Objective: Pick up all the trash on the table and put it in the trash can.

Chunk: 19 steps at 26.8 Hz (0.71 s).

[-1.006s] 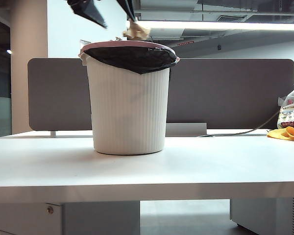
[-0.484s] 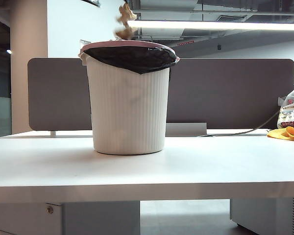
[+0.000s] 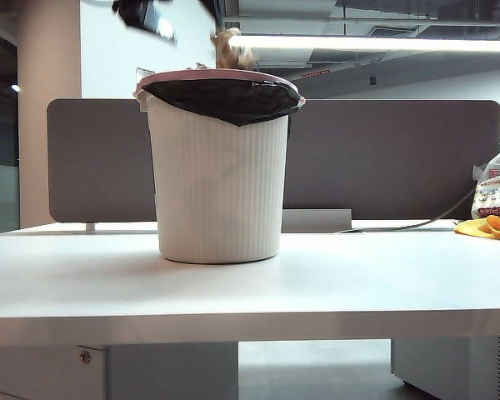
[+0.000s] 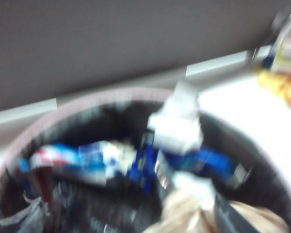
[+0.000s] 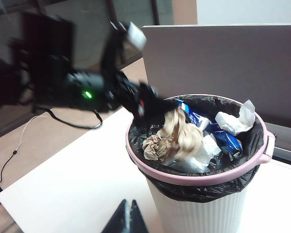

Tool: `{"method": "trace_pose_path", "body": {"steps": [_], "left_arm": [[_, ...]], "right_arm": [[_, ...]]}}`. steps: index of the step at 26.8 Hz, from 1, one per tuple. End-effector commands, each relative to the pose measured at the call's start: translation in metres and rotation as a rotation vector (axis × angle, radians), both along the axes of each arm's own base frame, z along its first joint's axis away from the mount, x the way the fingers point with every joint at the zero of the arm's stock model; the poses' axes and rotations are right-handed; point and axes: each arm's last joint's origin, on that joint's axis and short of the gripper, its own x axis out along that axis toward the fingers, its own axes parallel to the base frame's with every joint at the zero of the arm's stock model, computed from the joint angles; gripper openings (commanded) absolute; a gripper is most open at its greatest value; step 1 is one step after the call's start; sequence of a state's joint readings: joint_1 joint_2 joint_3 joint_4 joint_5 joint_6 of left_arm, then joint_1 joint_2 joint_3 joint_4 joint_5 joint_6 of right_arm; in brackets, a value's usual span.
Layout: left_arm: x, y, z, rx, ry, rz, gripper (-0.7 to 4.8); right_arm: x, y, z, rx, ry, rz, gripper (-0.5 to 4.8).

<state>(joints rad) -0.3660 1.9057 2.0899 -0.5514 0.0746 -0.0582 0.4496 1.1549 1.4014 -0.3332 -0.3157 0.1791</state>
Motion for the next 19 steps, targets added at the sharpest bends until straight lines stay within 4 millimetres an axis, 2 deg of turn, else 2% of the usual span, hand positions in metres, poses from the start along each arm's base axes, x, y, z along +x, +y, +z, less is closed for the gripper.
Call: {"method": "trace_pose_path", "body": {"steps": [1, 4, 8, 10, 11, 12, 16, 17, 18, 19], "left_arm": [[0.000, -0.001, -0.007, 0.021, 0.054, 0.004, 4.79], [0.001, -0.002, -0.005, 0.006, 0.031, -0.011, 4.79], [0.001, -0.002, 0.010, -0.039, -0.082, -0.017, 4.79], [-0.001, -0.001, 0.017, -0.055, -0.128, -0.017, 1.14], [-0.002, -0.001, 0.021, -0.063, -0.156, -0.018, 0.08], [-0.002, -0.001, 0.023, -0.065, -0.172, -0.019, -0.09], [-0.001, -0.001, 0.026, -0.078, -0.207, -0.019, -0.01], [-0.001, -0.001, 0.027, -0.081, -0.214, -0.019, 0.67], [-0.001, -0.001, 0.028, -0.084, -0.222, -0.019, 1.75], [-0.001, -0.001, 0.029, -0.087, -0.232, -0.020, 3.28]], "right_arm": [[-0.003, -0.001, 0.002, 0.005, 0.000, 0.009, -0.02], [-0.003, -0.001, 0.000, -0.006, 0.014, 0.009, -0.01], [-0.003, -0.001, 0.000, -0.020, 0.005, 0.011, -0.01], [-0.004, -0.002, 0.001, -0.020, 0.001, 0.011, -0.01], [-0.005, -0.002, 0.001, -0.021, -0.003, 0.010, -0.01], [-0.005, -0.002, 0.001, -0.021, -0.005, 0.010, -0.02], [-0.005, -0.003, 0.001, -0.024, -0.007, 0.010, -0.01], [-0.005, -0.003, 0.001, -0.025, -0.008, 0.010, -0.01], [-0.005, -0.003, 0.001, -0.026, -0.009, 0.011, -0.01], [-0.005, -0.002, 0.001, -0.026, -0.009, 0.011, -0.01]]}}
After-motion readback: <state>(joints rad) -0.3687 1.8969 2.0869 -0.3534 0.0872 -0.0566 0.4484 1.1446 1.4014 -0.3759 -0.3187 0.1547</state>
